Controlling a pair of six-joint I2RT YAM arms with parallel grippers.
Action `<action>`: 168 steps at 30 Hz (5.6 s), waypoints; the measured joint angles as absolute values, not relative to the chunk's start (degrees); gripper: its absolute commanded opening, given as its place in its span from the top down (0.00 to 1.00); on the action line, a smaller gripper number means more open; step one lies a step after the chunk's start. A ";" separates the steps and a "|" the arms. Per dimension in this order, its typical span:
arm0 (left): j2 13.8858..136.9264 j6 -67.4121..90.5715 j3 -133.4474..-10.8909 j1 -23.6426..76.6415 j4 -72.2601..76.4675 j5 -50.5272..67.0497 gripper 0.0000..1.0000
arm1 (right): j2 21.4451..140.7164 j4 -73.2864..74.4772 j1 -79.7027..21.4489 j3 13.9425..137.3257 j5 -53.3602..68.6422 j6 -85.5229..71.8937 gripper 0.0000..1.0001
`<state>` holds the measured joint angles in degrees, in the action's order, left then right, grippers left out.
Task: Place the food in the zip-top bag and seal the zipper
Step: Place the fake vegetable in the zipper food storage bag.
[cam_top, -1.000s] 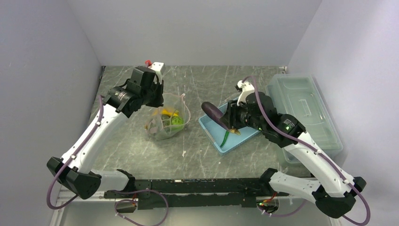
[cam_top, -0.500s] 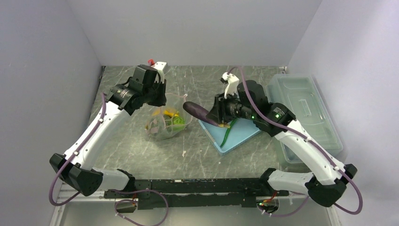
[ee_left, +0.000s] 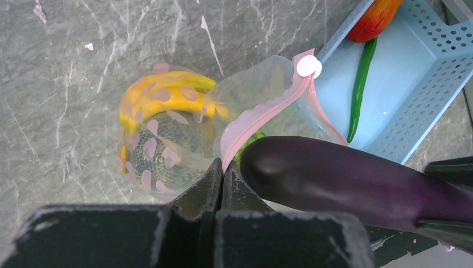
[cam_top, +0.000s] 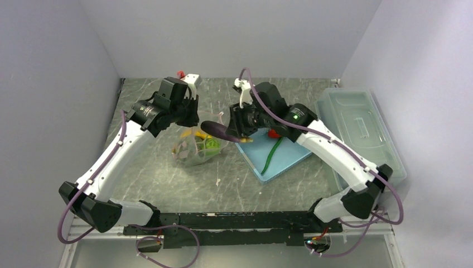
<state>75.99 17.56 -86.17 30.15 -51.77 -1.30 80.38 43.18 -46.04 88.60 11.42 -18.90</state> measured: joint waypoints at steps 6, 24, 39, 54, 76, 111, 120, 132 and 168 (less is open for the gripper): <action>75.96 17.87 -86.17 31.38 -51.75 -1.30 1.00 | 88.14 47.33 -48.14 96.31 8.08 -18.83 1.00; 74.39 19.25 -86.15 33.26 -52.14 -1.43 1.00 | 102.30 50.74 -52.47 104.20 -0.12 -20.73 0.87; 73.95 19.38 -85.52 33.26 -52.12 -1.91 1.00 | 93.65 47.66 -53.08 101.65 -4.27 -22.59 0.50; 73.78 19.40 -85.52 33.26 -52.14 -2.90 1.00 | 85.86 44.95 -53.08 94.61 -2.85 -23.62 0.53; 73.58 19.40 -85.52 33.26 -52.18 -3.14 1.00 | 84.31 44.36 -55.33 86.06 0.21 -26.72 0.53; 72.55 19.40 -85.52 33.26 -53.43 -4.38 1.00 | 91.96 38.15 -55.66 83.33 3.31 -28.77 1.00; 72.55 19.40 -85.52 33.26 -53.45 -4.40 1.00 | 91.55 40.27 -55.75 85.54 -0.14 -28.42 1.00; 72.55 19.40 -85.52 33.26 -53.43 -4.38 1.00 | 91.50 48.45 -55.96 95.18 -8.80 -27.14 1.00; 67.94 23.70 -82.11 33.23 -53.47 1.41 1.00 | 108.01 47.97 -56.69 102.98 -13.04 -29.67 0.77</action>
<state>67.94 23.70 -82.11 33.23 -53.47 1.41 108.01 47.97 -56.69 102.98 -13.04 -29.67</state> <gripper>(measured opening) 0.012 0.215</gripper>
